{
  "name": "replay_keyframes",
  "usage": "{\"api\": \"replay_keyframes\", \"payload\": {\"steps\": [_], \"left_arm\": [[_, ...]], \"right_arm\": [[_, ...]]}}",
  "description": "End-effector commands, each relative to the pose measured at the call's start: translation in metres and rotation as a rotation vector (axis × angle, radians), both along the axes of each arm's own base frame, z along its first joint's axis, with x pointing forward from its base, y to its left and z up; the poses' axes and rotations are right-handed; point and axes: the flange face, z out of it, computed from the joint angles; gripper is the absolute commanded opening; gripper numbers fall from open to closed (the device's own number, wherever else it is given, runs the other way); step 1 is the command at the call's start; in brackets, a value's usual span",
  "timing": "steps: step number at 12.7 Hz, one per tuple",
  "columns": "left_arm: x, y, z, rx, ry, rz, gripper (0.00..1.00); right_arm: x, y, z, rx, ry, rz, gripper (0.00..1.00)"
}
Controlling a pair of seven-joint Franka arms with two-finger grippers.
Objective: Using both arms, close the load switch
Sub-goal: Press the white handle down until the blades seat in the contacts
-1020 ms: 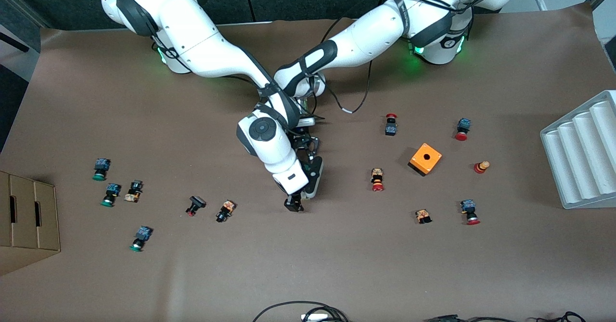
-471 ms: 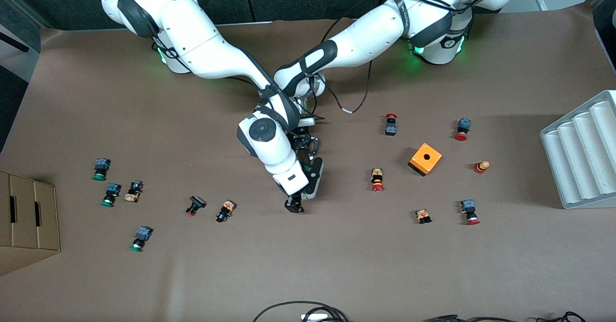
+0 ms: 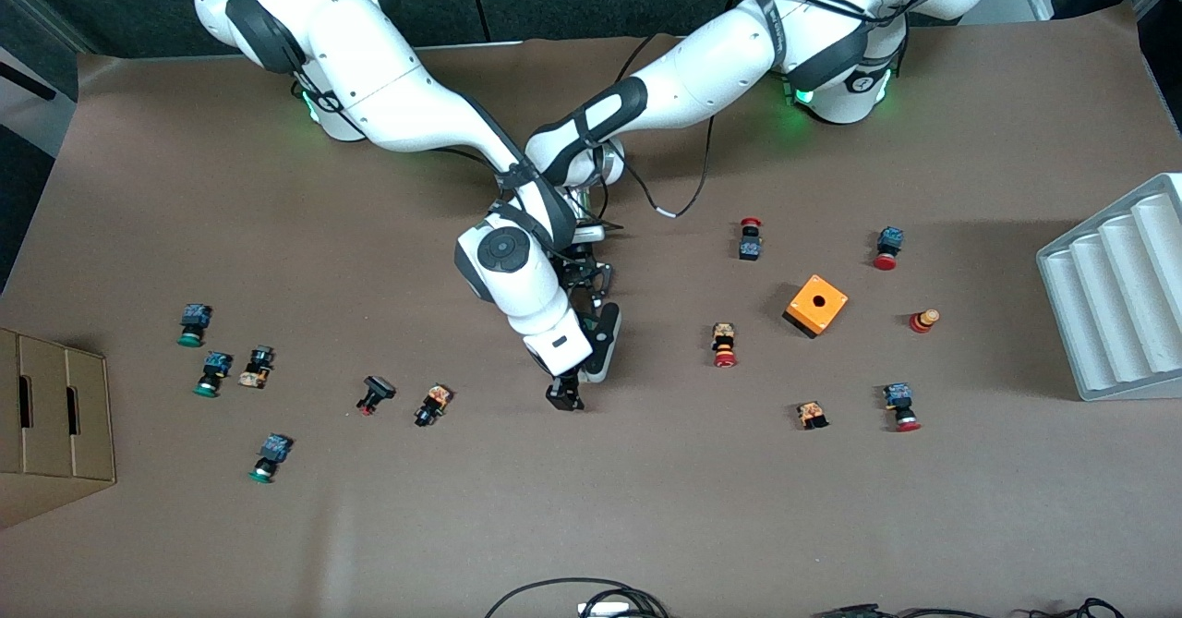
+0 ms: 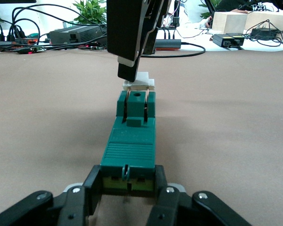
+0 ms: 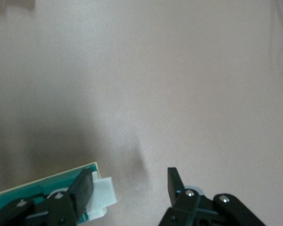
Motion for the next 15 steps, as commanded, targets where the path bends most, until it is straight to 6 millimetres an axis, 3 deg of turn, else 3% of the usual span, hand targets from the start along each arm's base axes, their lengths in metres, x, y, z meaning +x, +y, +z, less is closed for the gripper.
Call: {"api": "replay_keyframes", "payload": {"steps": [1,5,9,13,15], "left_arm": [[-0.003,-0.003,-0.007,0.021,-0.008,-0.013,0.26],[-0.003,-0.003,-0.006,0.022,-0.009,-0.014,0.26],[-0.003,-0.003,-0.006,0.020,-0.009,-0.013,0.26],[-0.003,-0.003,-0.007,0.021,-0.008,-0.013,0.26],[-0.003,-0.003,-0.007,0.021,-0.008,-0.013,0.26]], "right_arm": [[0.010,-0.002,0.006,0.038,-0.019,-0.031,1.00],[0.008,-0.001,0.020,0.048,-0.004,-0.041,1.00],[0.003,0.000,0.061,0.136,0.133,-0.146,1.00],[-0.008,0.006,0.090,0.127,0.188,-0.140,1.00],[-0.010,0.000,0.111,0.130,0.239,-0.199,1.00]]}}
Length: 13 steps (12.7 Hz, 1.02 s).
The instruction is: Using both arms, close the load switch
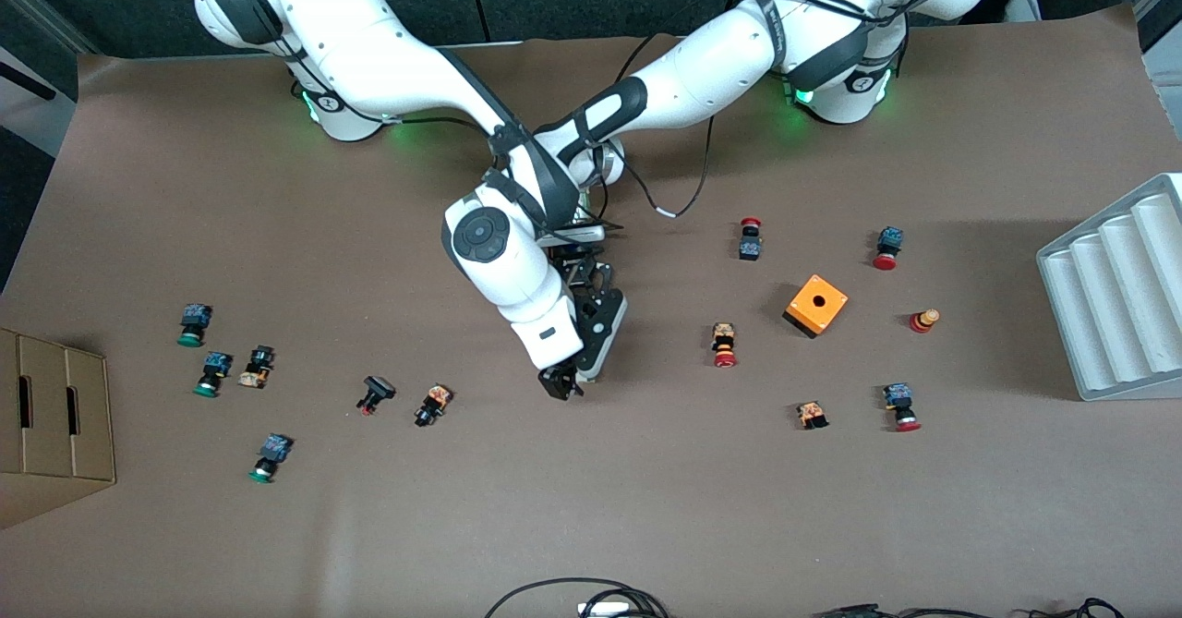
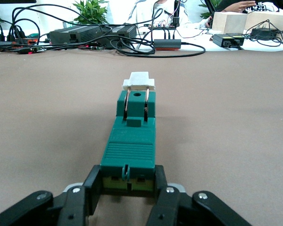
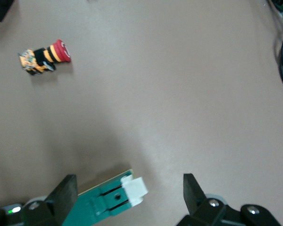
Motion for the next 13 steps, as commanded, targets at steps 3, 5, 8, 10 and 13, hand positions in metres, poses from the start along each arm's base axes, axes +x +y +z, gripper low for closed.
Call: {"api": "replay_keyframes", "payload": {"steps": [3,5,8,10,13], "left_arm": [[-0.003,-0.003,-0.006,0.021,-0.009,-0.014,0.26],[-0.003,-0.003,-0.007,0.022,-0.008,-0.014,0.26],[-0.003,-0.003,-0.007,0.022,-0.008,-0.014,0.26],[-0.003,-0.003,-0.006,0.020,-0.009,-0.013,0.26],[-0.003,-0.003,-0.007,0.021,-0.008,-0.013,0.26]], "right_arm": [[-0.010,-0.006,0.047,0.018,0.086,-0.077,1.00],[-0.009,-0.014,0.065,0.017,0.103,-0.098,1.00],[-0.002,-0.040,0.096,0.009,0.122,-0.120,1.00],[0.008,-0.066,0.117,0.018,0.131,-0.161,1.00],[0.024,-0.109,0.137,0.021,0.150,-0.222,1.00]]}}
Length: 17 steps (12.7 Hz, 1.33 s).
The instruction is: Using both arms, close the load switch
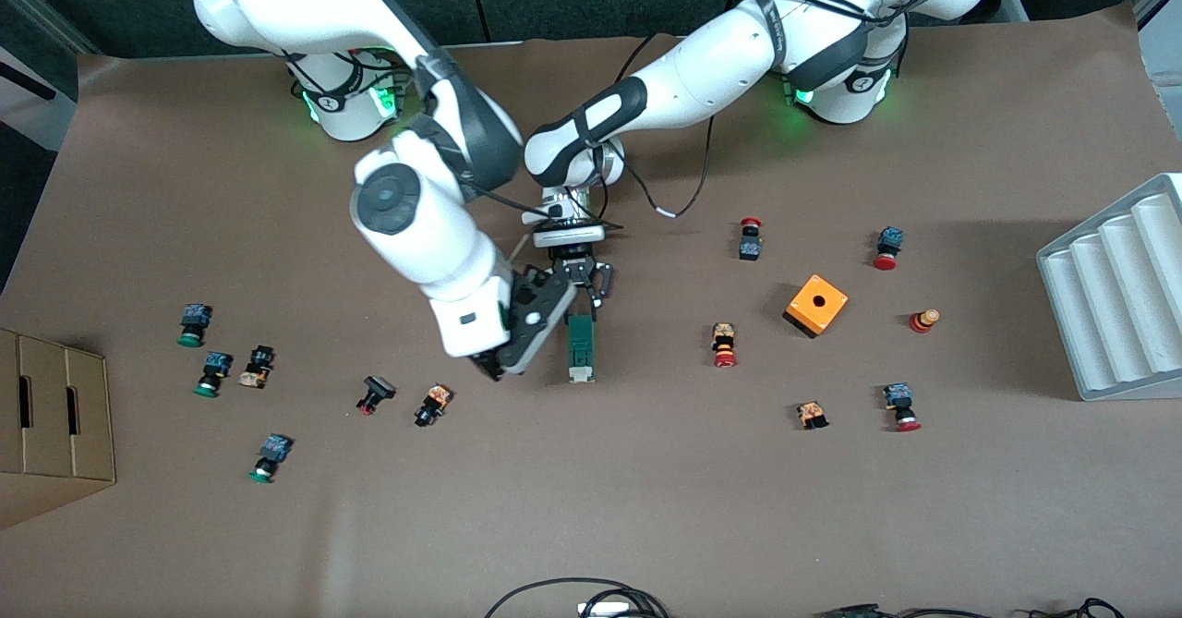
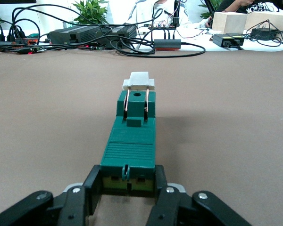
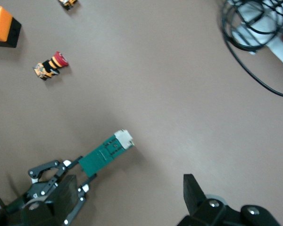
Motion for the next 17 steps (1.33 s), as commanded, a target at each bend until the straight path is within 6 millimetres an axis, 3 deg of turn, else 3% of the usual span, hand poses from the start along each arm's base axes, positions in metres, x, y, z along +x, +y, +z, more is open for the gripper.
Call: {"api": "replay_keyframes", "payload": {"steps": [1,8,13,17], "left_arm": [[-0.003,-0.003,-0.006,0.021,-0.009,-0.013,0.26],[-0.003,-0.002,-0.007,0.021,-0.009,-0.012,0.26],[-0.003,-0.003,-0.007,0.022,-0.007,-0.013,0.26],[-0.002,-0.003,-0.005,0.021,-0.009,-0.013,0.28]], "right_arm": [[0.011,-0.043,0.019,0.022,0.044,-0.067,1.00],[0.025,-0.141,0.046,-0.015,0.170,-0.197,1.00],[0.020,-0.171,0.057,-0.038,0.281,-0.491,1.00],[0.013,-0.240,0.064,-0.076,0.422,-0.793,1.00]]}}
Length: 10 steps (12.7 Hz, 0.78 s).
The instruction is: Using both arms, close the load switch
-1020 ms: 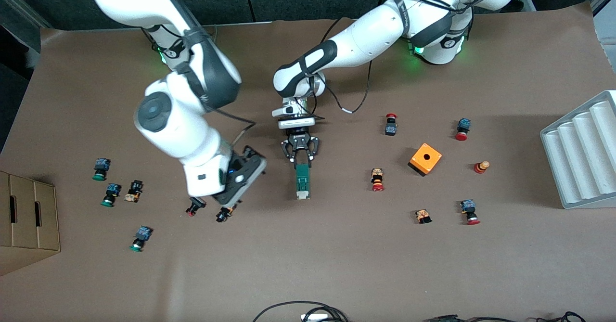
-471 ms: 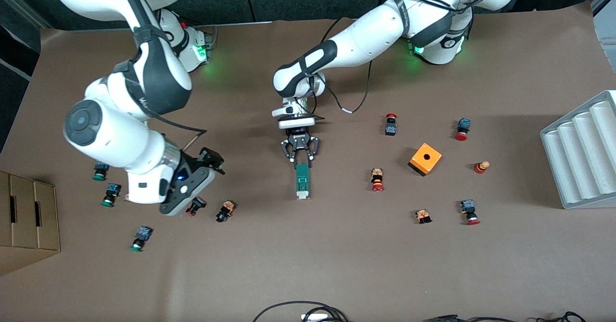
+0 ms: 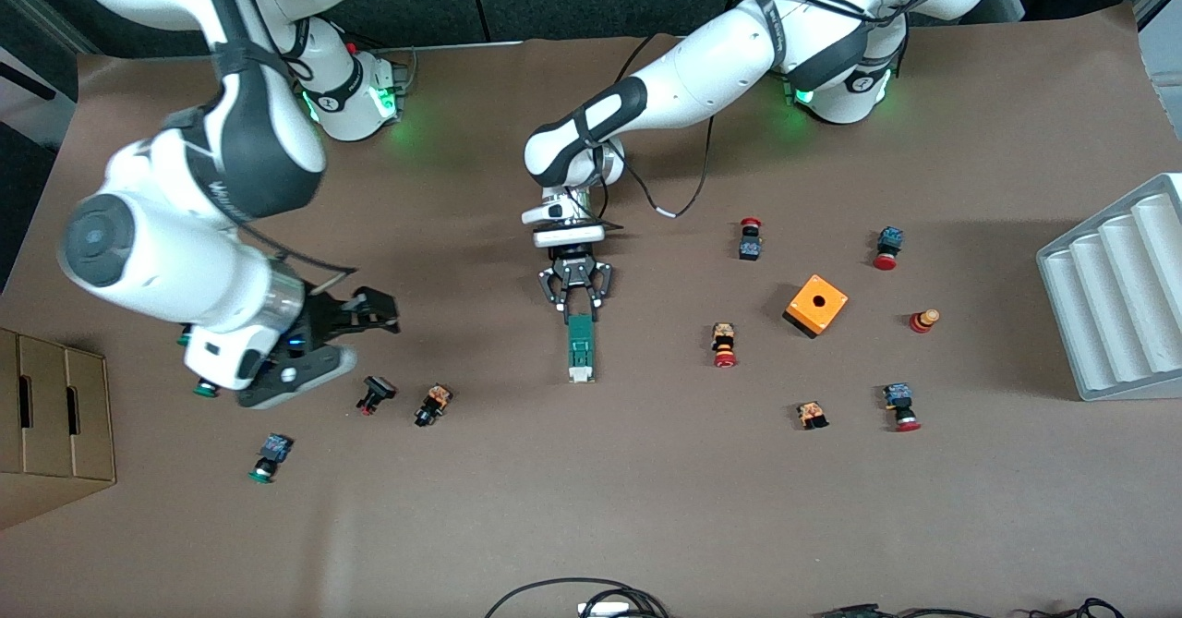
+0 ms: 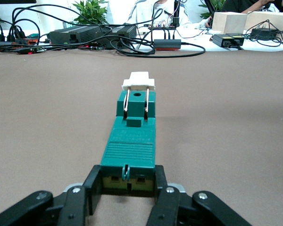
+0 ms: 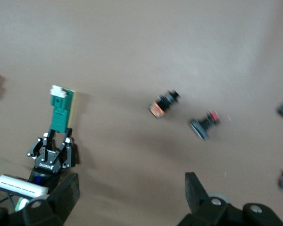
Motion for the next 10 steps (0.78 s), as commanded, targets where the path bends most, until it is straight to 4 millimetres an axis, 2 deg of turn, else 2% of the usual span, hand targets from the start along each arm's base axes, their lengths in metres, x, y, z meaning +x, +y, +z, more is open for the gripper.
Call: {"api": "replay_keyframes", "payload": {"steps": [1,2,4,8,10], "left_arm": [[-0.002,-0.003,-0.005,0.023,-0.010,-0.013,0.28],[-0.002,-0.003,-0.005,0.024,-0.008,-0.014,0.28],[-0.003,-0.003,-0.006,0.025,-0.008,-0.015,0.28],[-0.002,-0.003,-0.005,0.025,-0.008,-0.015,0.28],[-0.002,-0.003,-0.005,0.025,-0.008,-0.015,0.28]], "right_arm": [[-0.012,-0.039,0.011,-0.072,0.067,-0.130,1.00],[-0.013,-0.047,0.011,-0.134,0.062,-0.121,1.00],[-0.010,-0.075,0.013,-0.170,0.050,-0.144,1.00],[-0.023,-0.097,0.026,-0.227,0.003,-0.137,1.00],[-0.024,-0.121,0.034,-0.215,-0.007,-0.165,1.00]]}}
